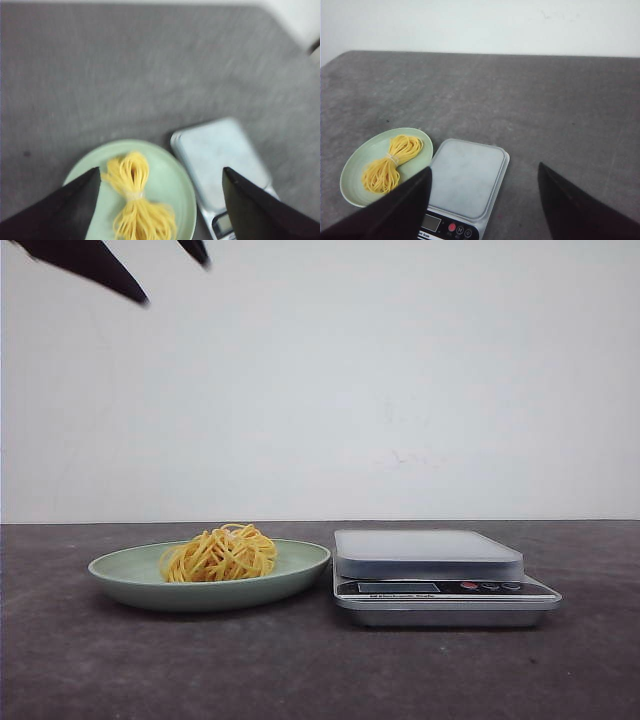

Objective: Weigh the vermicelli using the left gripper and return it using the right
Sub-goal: 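Move the open left gripper down over the vermicelli bundle on the plate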

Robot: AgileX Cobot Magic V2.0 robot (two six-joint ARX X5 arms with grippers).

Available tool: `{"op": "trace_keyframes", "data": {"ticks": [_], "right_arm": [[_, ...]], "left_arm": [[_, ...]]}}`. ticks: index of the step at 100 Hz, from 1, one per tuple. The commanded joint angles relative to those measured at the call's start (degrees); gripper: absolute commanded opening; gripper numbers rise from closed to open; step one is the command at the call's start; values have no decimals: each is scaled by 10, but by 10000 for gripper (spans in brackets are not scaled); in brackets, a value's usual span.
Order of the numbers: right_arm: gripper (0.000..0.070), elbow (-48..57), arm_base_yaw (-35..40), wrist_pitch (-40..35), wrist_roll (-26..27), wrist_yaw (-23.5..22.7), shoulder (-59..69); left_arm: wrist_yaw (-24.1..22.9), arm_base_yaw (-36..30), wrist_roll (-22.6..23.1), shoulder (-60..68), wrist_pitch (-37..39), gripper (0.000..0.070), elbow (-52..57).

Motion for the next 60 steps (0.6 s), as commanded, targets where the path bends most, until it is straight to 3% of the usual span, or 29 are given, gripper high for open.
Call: {"op": "trace_keyframes", "data": {"ticks": [1,13,60], "right_arm": [[421,10,3,2,-8,-5,1],[421,10,12,-1,-9,-4,1],[421,10,26,-29,-17,0,1]], "left_arm": [[-9,-14,7,56,-35,464,40],[-26,-30,6,135,-71,463,83],[-28,-34,-9,284,-80,462,87]]}}
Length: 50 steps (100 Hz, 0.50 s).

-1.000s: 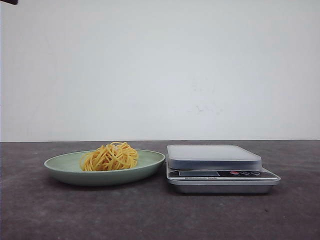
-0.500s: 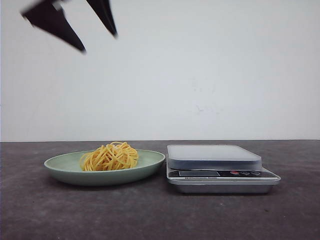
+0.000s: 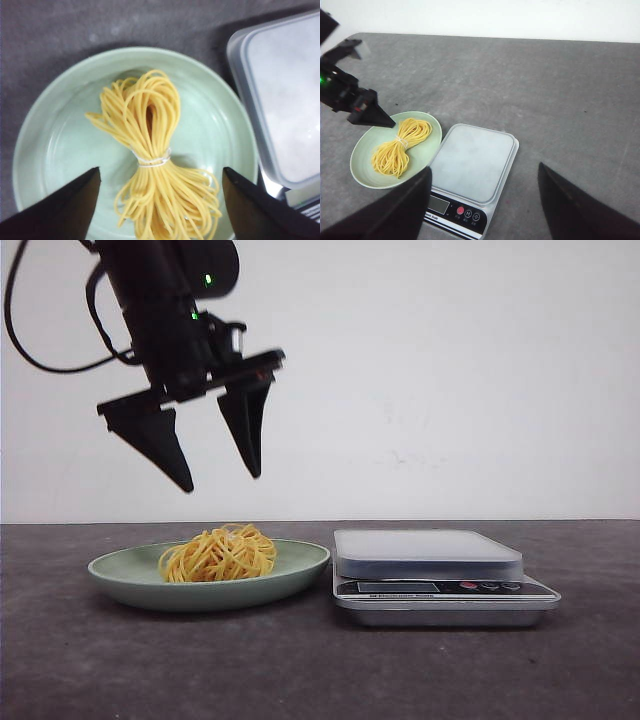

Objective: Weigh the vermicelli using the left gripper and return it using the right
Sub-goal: 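Move the open left gripper down over the vermicelli bundle on the plate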

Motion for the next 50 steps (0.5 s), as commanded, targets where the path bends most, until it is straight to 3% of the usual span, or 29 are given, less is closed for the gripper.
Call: {"op": "trace_keyframes", "data": {"ticks": [1,25,36,50], "right_arm": [[421,10,2,1,-6,0,2],[421,10,2,-4,-6,0,2],[421,10,2,-5,-6,0,2],[421,10,2,-8,-6,0,2]], "left_arm": [[0,-3,-6,23,2,463,14],[0,-6,-2,58,6,455,14],[0,-7,-2,66,6,393,14],[0,-9,-2,73,3,393,14]]}}
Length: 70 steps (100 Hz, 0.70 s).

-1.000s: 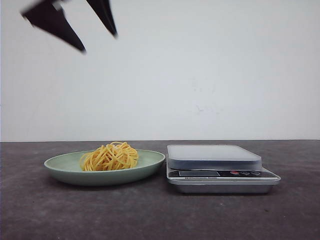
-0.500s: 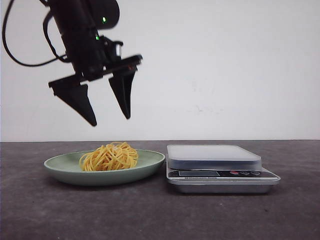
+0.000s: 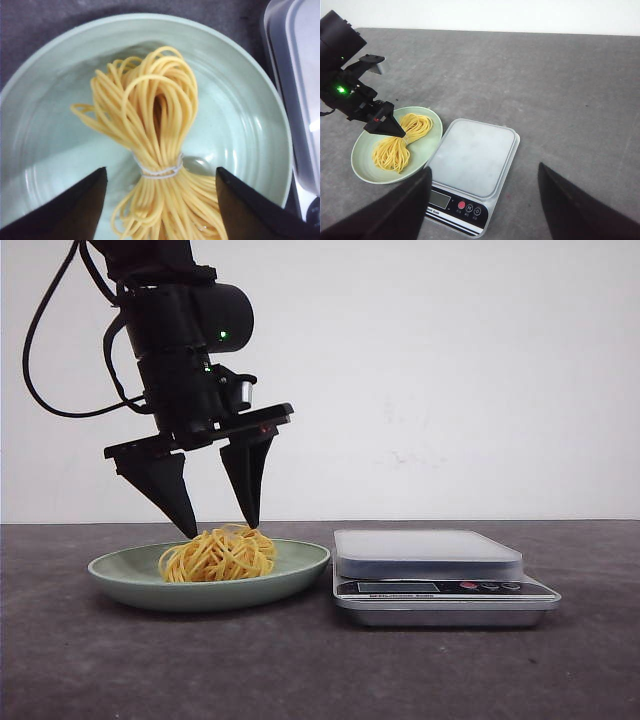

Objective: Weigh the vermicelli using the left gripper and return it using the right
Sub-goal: 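Move the open left gripper down over the vermicelli bundle on the plate, then close the left gripper on the tied vermicelli bundle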

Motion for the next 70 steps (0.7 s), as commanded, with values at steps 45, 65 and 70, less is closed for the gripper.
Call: {"op": "trace_keyframes", "data": {"ticks": [45,65,70], "right_arm": [[421,10,1,-2,-6,0,2],[421,10,1,-9,-6,0,2],[421,10,1,-11,-6,0,2]], "left_arm": [[1,-8,-3,26,12,392,14],[1,-10,-3,36,12,391,14],[1,-10,-3,38,12,387,14]]}}
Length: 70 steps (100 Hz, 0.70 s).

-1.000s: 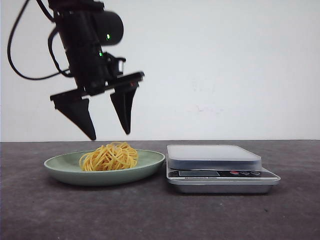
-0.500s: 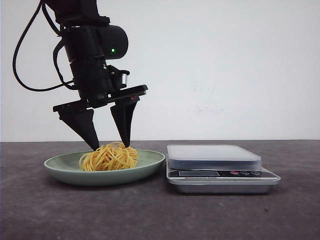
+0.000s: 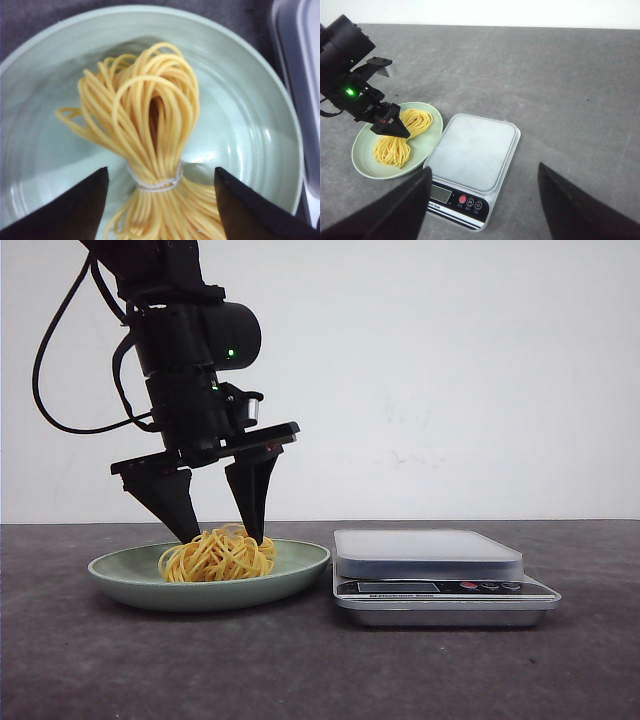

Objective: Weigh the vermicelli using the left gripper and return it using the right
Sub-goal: 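Close the left gripper on the tied vermicelli bundle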

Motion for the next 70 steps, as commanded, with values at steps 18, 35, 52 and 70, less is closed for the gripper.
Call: {"op": "trace_keyframes", "data": {"ticks": [18,35,52,70], "right_arm": [[420,10,1,1,-6,0,2],[420,10,1,0,-6,0,2],[420,10,1,-2,-6,0,2],[419,10,1,-4,-6,1,2]], "left_arm": [[1,-9,-3,27,-4,341,14],[1,-12,0,36,-16,173,14],[1,-13,6,36,-14,0,14],[1,-13,13,28,-14,0,15]]}}
